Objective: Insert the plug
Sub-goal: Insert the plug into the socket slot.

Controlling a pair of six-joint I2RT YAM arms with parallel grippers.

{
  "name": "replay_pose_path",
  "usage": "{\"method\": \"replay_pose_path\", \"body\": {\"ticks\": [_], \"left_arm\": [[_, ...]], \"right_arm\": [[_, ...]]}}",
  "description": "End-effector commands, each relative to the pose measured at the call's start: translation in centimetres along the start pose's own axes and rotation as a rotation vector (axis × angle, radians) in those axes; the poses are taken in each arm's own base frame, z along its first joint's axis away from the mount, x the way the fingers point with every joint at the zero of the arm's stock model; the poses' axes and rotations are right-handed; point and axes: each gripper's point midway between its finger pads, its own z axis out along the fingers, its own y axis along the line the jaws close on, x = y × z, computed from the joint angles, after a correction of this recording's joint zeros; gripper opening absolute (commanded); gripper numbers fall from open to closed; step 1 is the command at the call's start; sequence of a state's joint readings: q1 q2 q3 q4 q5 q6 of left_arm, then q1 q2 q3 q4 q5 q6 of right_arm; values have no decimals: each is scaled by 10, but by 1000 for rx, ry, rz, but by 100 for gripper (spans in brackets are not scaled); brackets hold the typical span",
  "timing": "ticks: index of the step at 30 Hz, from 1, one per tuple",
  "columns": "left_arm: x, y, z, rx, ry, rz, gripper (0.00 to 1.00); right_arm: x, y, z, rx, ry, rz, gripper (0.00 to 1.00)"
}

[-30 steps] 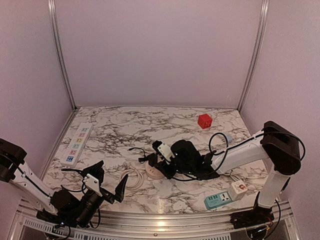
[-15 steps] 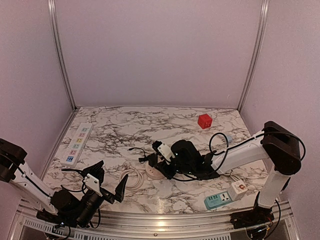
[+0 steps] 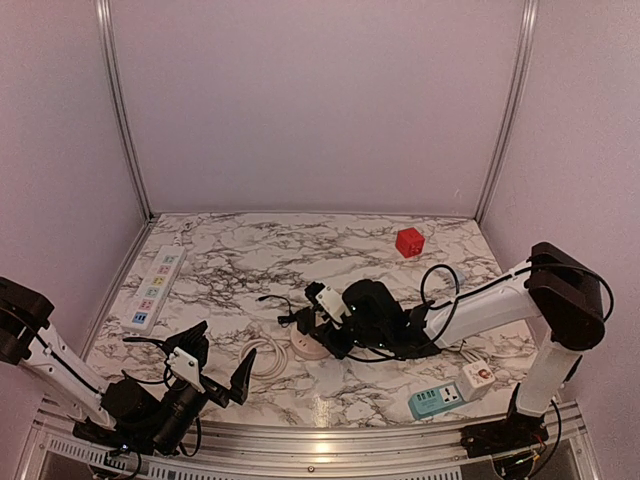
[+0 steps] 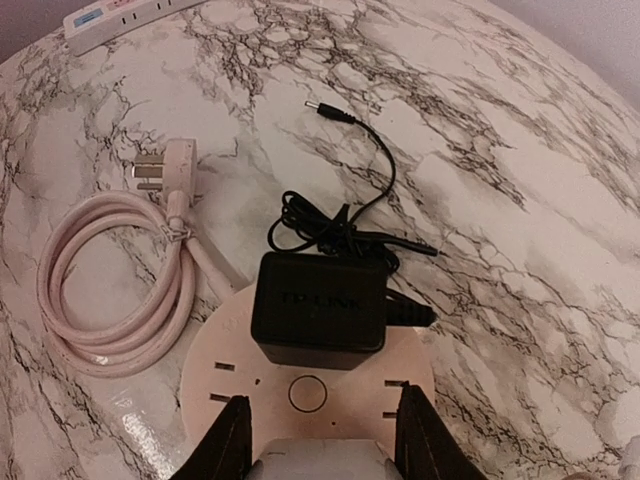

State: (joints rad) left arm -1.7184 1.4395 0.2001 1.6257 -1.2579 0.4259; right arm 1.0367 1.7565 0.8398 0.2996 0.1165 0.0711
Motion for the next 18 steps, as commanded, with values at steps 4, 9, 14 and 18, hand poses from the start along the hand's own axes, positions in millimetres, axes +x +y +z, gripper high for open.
{"method": "replay_pose_path", "body": {"ticks": [4, 9, 14, 18], "left_arm": [[-18, 10, 2, -36, -39, -148, 99], [-17, 11, 2, -38, -38, -147, 99], [-18, 12, 2, -37, -40, -154, 99], [-18, 12, 2, -37, -40, -155, 99]], "right_arm": [[-14, -9, -8, 60, -18, -13, 0], [-15, 13, -4, -63, -24, -23, 0], [-19, 21, -9, -111, -34, -37, 0], [-21, 26, -12, -143, -32, -45, 0]]}}
